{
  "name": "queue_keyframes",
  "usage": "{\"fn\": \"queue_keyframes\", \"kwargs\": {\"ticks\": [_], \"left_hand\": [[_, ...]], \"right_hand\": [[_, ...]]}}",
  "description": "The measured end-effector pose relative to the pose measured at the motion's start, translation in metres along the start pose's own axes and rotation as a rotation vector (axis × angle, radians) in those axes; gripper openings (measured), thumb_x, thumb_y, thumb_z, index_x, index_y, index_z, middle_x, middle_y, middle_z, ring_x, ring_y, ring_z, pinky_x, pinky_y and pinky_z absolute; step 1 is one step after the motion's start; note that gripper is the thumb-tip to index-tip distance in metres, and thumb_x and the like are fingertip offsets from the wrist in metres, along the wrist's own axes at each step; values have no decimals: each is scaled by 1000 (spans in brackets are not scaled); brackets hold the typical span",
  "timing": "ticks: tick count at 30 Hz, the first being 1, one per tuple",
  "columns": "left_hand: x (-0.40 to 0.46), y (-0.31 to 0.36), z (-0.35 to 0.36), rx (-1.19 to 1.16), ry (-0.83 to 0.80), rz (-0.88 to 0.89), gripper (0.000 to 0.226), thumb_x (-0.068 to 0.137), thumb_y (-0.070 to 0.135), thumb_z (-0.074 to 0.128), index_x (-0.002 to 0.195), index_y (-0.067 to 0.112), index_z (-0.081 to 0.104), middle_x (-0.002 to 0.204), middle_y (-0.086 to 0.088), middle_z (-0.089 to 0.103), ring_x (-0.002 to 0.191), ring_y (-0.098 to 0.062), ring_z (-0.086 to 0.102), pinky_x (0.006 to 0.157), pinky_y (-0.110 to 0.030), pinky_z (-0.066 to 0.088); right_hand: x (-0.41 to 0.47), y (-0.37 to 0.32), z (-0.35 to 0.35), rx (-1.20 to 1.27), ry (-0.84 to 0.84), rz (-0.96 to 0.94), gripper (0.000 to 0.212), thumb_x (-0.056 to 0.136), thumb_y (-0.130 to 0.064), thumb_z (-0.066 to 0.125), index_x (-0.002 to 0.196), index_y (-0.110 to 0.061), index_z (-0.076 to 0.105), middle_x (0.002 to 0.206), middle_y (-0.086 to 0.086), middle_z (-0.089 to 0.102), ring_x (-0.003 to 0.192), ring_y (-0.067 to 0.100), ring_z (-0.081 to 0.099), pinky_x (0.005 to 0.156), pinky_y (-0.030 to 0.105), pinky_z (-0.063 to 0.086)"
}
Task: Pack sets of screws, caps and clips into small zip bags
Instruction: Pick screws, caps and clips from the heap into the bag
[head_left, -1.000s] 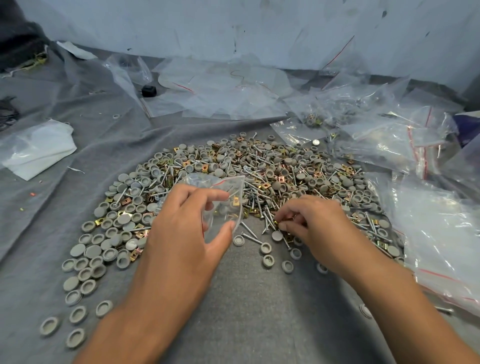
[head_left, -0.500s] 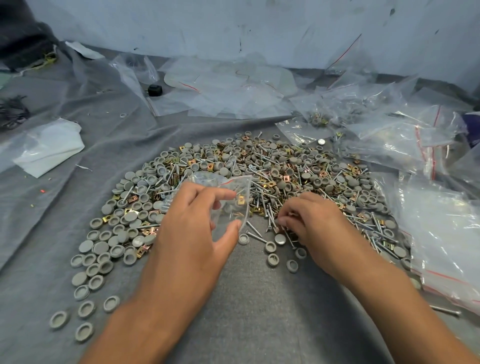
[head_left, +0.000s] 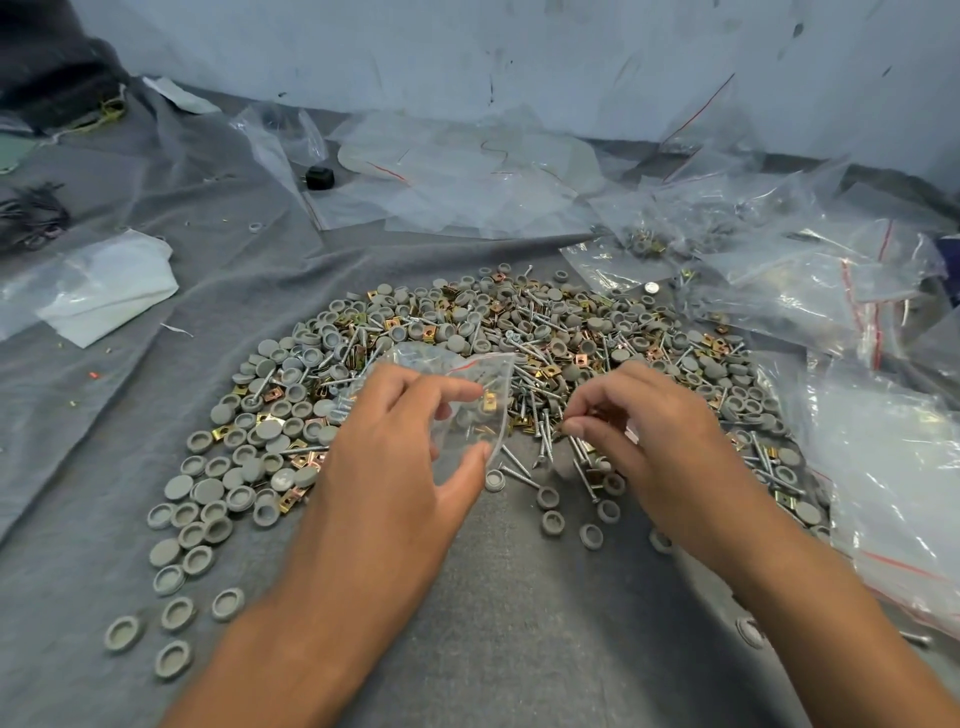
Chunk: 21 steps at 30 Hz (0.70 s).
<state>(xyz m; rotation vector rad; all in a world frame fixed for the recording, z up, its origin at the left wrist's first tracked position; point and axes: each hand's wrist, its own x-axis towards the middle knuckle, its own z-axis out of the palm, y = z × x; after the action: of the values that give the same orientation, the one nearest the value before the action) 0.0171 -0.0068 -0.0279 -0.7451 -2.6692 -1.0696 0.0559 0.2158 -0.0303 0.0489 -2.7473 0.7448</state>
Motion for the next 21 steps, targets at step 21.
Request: {"fn": "queue_keyframes", "kwargs": {"ticks": [21], "left_hand": [[1, 3, -2, -13, 0, -1, 54, 74, 37, 85, 122, 34, 63, 104, 20, 46, 95, 16, 46, 83, 0, 34]], "right_hand": [[3, -37, 10, 507, 467, -156, 18, 84, -19, 79, 93, -24, 65, 96, -8, 73, 89, 14, 73, 72, 26, 57]]}}
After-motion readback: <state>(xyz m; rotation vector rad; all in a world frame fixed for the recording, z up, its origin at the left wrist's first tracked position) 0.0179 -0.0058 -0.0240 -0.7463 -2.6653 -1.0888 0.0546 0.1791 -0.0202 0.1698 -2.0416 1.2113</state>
